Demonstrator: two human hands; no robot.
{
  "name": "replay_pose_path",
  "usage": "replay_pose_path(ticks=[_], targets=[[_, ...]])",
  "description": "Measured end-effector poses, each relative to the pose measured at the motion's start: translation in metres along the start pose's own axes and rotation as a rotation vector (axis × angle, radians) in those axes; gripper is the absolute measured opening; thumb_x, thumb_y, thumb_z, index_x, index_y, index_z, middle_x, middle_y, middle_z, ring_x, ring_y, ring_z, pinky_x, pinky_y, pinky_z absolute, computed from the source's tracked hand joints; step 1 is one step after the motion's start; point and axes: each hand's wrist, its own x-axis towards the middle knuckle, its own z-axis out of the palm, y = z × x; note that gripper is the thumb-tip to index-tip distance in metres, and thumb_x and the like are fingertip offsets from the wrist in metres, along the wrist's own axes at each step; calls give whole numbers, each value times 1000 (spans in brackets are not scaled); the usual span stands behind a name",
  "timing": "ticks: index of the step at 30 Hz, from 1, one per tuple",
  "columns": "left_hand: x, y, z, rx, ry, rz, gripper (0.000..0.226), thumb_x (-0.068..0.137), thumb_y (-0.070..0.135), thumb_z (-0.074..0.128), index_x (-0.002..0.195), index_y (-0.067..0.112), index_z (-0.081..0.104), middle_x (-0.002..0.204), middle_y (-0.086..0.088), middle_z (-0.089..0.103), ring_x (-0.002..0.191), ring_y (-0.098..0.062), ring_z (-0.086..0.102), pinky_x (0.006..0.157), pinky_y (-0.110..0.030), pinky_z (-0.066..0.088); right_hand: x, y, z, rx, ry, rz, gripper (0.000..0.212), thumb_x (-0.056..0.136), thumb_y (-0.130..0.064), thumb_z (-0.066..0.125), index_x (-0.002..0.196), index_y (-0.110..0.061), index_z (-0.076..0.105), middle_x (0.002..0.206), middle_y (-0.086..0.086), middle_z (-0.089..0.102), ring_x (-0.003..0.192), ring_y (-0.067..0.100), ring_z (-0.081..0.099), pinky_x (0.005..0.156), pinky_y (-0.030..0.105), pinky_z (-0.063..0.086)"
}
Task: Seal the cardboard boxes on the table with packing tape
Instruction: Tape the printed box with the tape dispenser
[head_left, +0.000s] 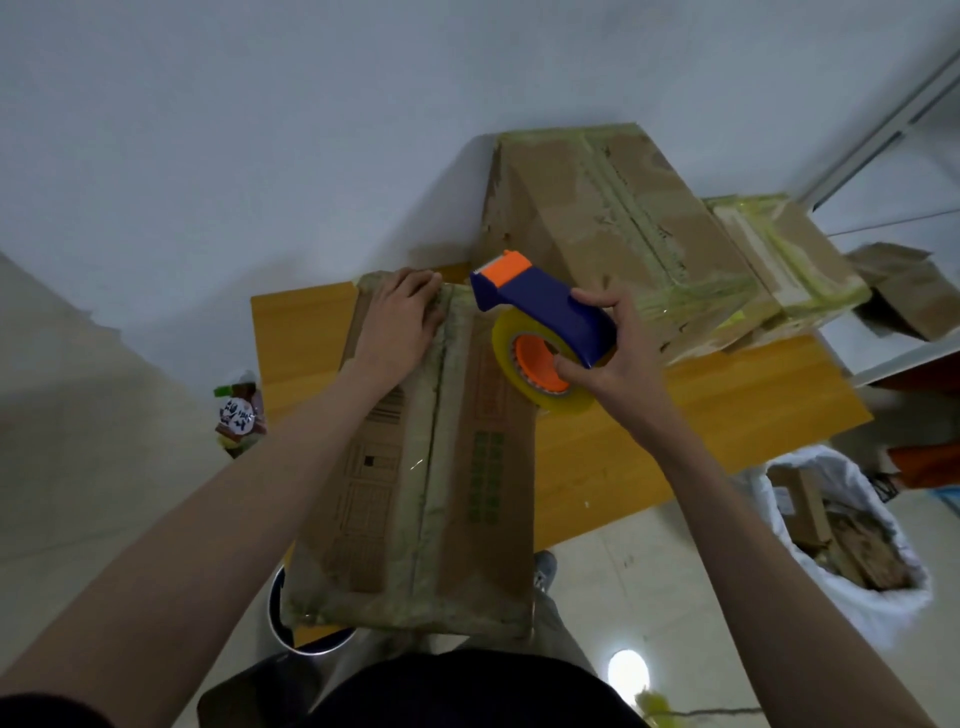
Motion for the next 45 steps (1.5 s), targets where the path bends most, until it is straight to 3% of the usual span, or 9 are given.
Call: replay_pose_path(ticks=[9, 14, 19, 24, 28, 31, 35, 39, 45], targets=[[-24, -11, -8, 110, 50, -29, 42, 96, 36, 60, 134, 17, 60, 130, -6, 59, 134, -38, 39, 117, -55, 18, -17, -5, -1, 228, -23, 110, 44, 92, -34, 72, 130, -24, 52, 143, -3, 51, 129, 16, 56, 103, 44, 51], [-39, -15, -19, 65, 109, -55, 43, 91, 36, 67, 130, 18, 64, 123, -8, 52, 117, -33, 48, 103, -49, 40, -19, -7, -11, 303, -82, 191, 55, 83, -33, 80, 131, -30, 54, 134, -15, 60, 124, 18, 60, 104, 50, 51], [-46, -12, -23, -84, 112, -116, 47, 87, 33, 72, 131, 18, 64, 124, -5, 50, 119, -28, 46, 103, -45, 42, -14, -13, -11, 249, -145, 286, 76, 81, -24, 84, 146, -36, 46, 132, -11, 59, 119, 11, 63, 96, 31, 54], [-47, -1, -35, -282, 72, -162, 33, 97, 25, 64, 126, 10, 68, 133, -6, 57, 130, -22, 47, 108, -24, 34, -16, -20, -7, 169, -190, 298, 52, 84, -14, 81, 132, -19, 59, 116, 4, 67, 97, 5, 65, 79, 18, 53], [-43, 29, -59, -593, -15, -291, 29, 105, 31, 49, 105, 16, 74, 96, 5, 72, 98, -19, 68, 80, -20, 48, -16, -22, -7, 128, -193, 282, 47, 84, -10, 80, 125, -21, 60, 111, 7, 64, 89, 5, 63, 76, 21, 50], [-37, 53, -78, -904, -205, -475, 36, 102, 44, 51, 96, 17, 74, 91, 1, 77, 92, -17, 74, 82, -28, 58, -16, -23, -7, 130, -201, 276, 46, 84, -9, 80, 122, -23, 60, 115, 13, 62, 100, 22, 62, 81, 28, 49], [-30, 65, -91, -1109, -281, -577, 37, 98, 43, 60, 103, 8, 73, 95, -9, 77, 92, -23, 75, 85, -34, 59, -16, -26, -7, 109, -218, 275, 46, 85, -7, 78, 123, -21, 59, 115, 13, 61, 94, 15, 60, 79, 26, 49], [-27, 66, -94, -1191, -252, -645, 29, 96, 33, 66, 108, 7, 71, 92, -8, 77, 90, -21, 75, 73, -27, 59, -15, -28, -8, 96, -240, 258, 46, 86, -4, 77, 124, -23, 59, 113, 10, 60, 87, 5, 60, 75, 20, 51], [-25, 64, -99, -1166, -308, -688, 24, 94, 27, 69, 109, 8, 71, 95, -9, 78, 92, -21, 75, 79, -30, 60, -15, -27, -8, 56, -255, 231, 44, 89, -3, 73, 124, -22, 56, 116, 16, 55, 89, 20, 57, 72, 25, 49]])
